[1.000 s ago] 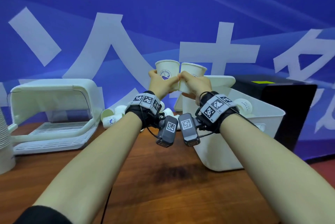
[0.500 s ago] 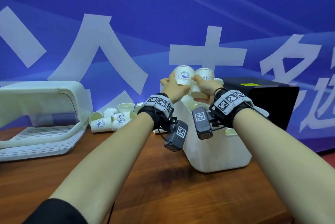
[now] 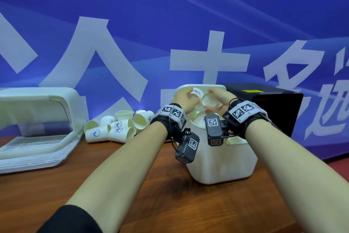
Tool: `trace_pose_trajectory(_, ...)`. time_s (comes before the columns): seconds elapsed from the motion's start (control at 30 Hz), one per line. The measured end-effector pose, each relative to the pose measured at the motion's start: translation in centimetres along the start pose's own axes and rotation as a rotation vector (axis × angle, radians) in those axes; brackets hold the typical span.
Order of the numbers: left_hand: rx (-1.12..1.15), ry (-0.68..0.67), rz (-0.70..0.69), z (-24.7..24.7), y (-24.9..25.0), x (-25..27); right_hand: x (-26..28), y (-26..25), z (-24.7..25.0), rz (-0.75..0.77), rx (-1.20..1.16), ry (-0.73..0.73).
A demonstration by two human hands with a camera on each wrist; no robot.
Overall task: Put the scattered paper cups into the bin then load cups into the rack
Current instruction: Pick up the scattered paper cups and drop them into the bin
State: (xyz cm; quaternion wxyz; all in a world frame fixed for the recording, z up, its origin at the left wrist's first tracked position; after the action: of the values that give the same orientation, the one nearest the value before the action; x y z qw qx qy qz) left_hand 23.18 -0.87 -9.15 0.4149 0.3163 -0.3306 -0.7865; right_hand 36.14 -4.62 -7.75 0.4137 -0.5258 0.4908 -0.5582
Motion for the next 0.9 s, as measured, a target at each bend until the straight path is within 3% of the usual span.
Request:
trace_pose_trajectory(0.4,-0.023,-0.183,0.122,-1.1,-0.4,-0.7,-0.6,1.0,0.0,0.023,-0.099,-0.035)
trace_pose_trajectory(0.7,-0.093,-0.069,0.104,0.0,-0.9,-0.5,-0.5,1.0,-1.8,0.004,0.017,-0.071)
trace_pose_trajectory(0.8,-0.039,-0.021,0.097,1.1,-1.5,0.0,-0.6,1.0,-2.7,0.007,0.081,-0.117)
trace_pose_trajectory(0.9,0.042,0.013,0.088,2.3,-2.0,0.3,-0.6,0.6,-3.2,0.023,0.14,-0.061)
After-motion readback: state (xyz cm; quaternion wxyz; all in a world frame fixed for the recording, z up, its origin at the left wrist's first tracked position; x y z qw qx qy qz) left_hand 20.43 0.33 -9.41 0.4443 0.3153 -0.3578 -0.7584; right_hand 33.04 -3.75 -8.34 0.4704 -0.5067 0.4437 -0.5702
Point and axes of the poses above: each hand's wrist, its own x-axis away from the middle knuckle, its own z-axis out of the back of the hand, y = z × x, the point moved 3 cm from there along -x, towards the middle knuckle, and after that the axes turned 15 degrees about -y, right-handed, at the moved point
